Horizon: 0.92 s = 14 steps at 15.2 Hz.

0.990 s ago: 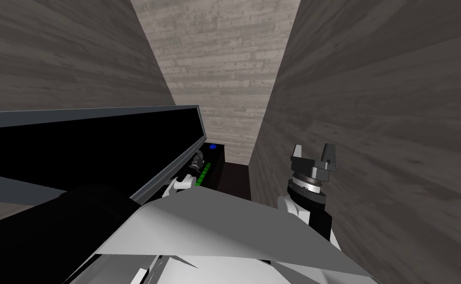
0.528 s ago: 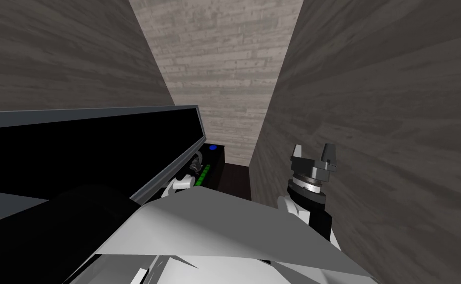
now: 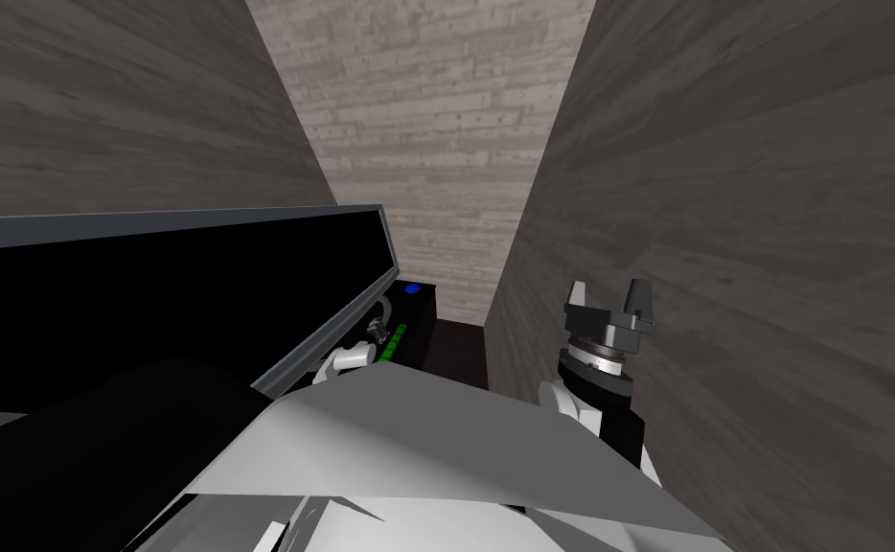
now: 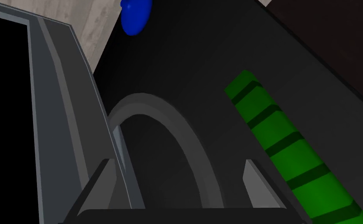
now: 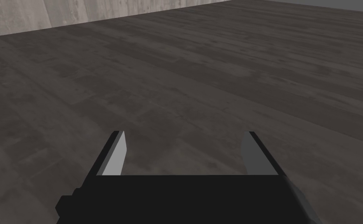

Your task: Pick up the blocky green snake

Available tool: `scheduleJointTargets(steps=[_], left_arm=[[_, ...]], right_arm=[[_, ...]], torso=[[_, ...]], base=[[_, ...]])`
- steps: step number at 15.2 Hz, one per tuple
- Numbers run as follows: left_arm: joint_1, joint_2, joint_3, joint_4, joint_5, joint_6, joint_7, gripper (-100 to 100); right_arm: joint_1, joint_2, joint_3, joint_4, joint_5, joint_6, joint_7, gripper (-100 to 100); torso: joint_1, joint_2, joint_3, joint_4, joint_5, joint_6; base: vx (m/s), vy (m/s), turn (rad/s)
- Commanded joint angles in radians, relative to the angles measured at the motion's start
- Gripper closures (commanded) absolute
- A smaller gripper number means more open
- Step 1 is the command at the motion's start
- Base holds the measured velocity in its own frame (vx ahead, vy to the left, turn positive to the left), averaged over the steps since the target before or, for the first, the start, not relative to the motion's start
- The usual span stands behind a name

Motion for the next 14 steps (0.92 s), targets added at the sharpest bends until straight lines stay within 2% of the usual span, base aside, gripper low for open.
scheduleJointTargets(steps=[1, 2, 3, 5, 6, 8, 9, 10, 11, 13, 14], left_arm=[[-0.007, 0.0, 0.014, 0.024, 0.003, 0.05, 0.025, -100], [-0.007, 0.0, 0.014, 0.024, 0.003, 0.058, 0.025, -100], [-0.016, 0.001, 0.031, 0.056, 0.007, 0.087, 0.055, -100], [-0.016, 0.001, 0.031, 0.056, 0.007, 0.111, 0.055, -100], [-0.026, 0.001, 0.049, 0.089, 0.011, 0.143, 0.084, -100], [-0.026, 0.001, 0.049, 0.089, 0.011, 0.163, 0.084, -100], [-0.035, 0.001, 0.066, 0.121, 0.015, 0.197, 0.113, -100], [-0.035, 0.001, 0.066, 0.121, 0.015, 0.213, 0.113, -100], [-0.044, 0.002, 0.083, 0.152, 0.018, 0.238, 0.141, -100], [-0.044, 0.002, 0.083, 0.152, 0.018, 0.262, 0.141, -100], [-0.053, 0.002, 0.099, 0.183, 0.022, 0.296, 0.168, -100]], right_arm=[[0.0, 0.0, 0.0, 0.0, 0.0, 0.0, 0.0, 0], [0.0, 0.0, 0.0, 0.0, 0.0, 0.0, 0.0, 0], [0.0, 0.0, 0.0, 0.0, 0.0, 0.0, 0.0, 0], [0.0, 0.0, 0.0, 0.0, 0.0, 0.0, 0.0, 0], [0.0, 0.0, 0.0, 0.0, 0.0, 0.0, 0.0, 0], [0.0, 0.0, 0.0, 0.0, 0.0, 0.0, 0.0, 0], [0.0, 0.0, 0.0, 0.0, 0.0, 0.0, 0.0, 0], [0.0, 0.0, 0.0, 0.0, 0.0, 0.0, 0.0, 0], [0.0, 0.0, 0.0, 0.0, 0.0, 0.0, 0.0, 0], [0.0, 0.0, 0.0, 0.0, 0.0, 0.0, 0.0, 0], [0.0, 0.0, 0.0, 0.0, 0.0, 0.0, 0.0, 0]], torso=[[0.0, 0.0, 0.0, 0.0, 0.0, 0.0], [0.0, 0.0, 0.0, 0.0, 0.0, 0.0], [0.0, 0.001, 0.0, 0.0, 0.0, 0.0], [0.0, 0.0, 0.0, 0.0, 0.0, 0.0], [0.0, 0.001, 0.0, 0.0, 0.0, 0.0], [0.0, 0.0, 0.0, 0.0, 0.0, 0.0], [0.0, 0.001, 0.0, 0.0, 0.0, 0.0], [0.0, 0.001, 0.0, 0.0, 0.0, 0.0], [0.0, 0.0, 0.0, 0.0, 0.0, 0.0], [0.0, 0.0, 0.0, 0.0, 0.0, 0.0], [0.0, 0.0, 0.0, 0.0, 0.0, 0.0]], base=[[0.073, 0.002, 0.014], [0.051, -0.002, 0.005], [0.065, 0.001, 0.015], [0.062, 0.002, 0.011], [0.062, 0.009, 0.016], [0.06, 0.009, 0.01], [0.06, 0.006, 0.015], [0.071, -0.002, 0.016], [0.077, -0.003, 0.022], [0.068, 0.0, 0.01], [0.058, -0.004, 0.008]])
